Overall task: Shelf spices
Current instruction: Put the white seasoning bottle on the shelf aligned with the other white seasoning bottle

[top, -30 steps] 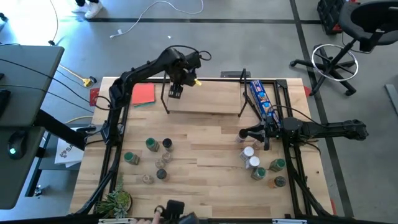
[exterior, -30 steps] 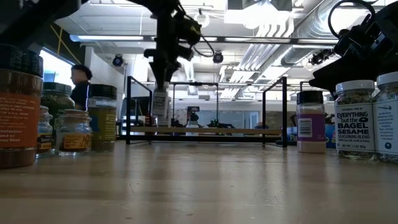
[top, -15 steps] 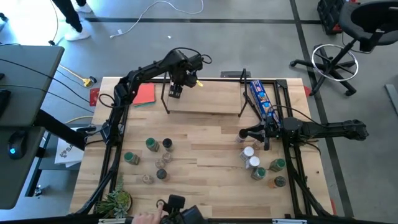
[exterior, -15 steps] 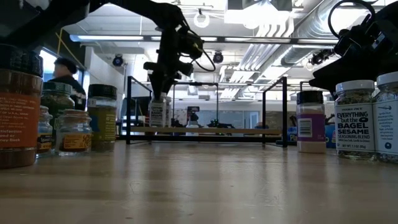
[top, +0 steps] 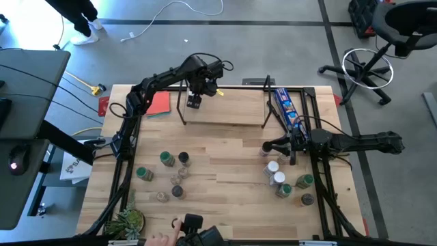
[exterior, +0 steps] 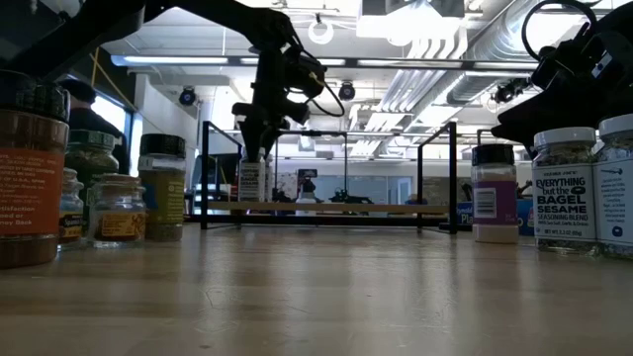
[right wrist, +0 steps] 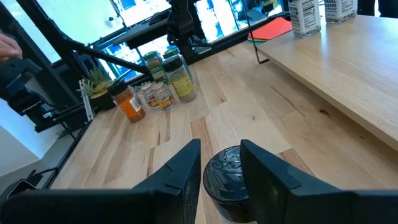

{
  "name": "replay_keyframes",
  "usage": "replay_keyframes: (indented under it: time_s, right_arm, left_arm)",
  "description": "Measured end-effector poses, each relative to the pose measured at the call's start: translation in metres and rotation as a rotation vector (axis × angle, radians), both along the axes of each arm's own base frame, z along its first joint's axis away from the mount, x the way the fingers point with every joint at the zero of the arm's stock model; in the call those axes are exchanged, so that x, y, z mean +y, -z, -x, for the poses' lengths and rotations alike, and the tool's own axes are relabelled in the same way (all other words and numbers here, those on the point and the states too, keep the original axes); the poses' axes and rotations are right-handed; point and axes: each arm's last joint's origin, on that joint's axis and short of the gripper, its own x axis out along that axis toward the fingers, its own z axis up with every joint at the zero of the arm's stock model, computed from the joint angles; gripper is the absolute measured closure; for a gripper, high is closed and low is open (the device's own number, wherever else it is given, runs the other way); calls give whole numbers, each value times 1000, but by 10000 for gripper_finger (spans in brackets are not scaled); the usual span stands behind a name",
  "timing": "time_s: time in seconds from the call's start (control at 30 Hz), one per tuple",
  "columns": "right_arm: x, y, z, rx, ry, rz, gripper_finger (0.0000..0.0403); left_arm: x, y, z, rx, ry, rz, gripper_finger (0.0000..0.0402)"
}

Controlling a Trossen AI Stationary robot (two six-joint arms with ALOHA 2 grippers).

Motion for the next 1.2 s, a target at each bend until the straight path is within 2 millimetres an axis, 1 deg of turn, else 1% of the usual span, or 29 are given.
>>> replay_keyframes:
  time_s: [0.37, 0.6, 1.2]
  right_arm:
    - [0, 0, 0, 0, 0, 0, 295]
    - [0, 0, 0, 0, 0, 0, 295]
    - [0, 0, 0, 0, 0, 0, 295]
  left_arm:
    - [-5, -1, -3, 39, 10, -66, 154]
    - [-5, -2, -6, 28, 5, -102, 154]
    - [-5, -3, -6, 30, -9, -126, 154]
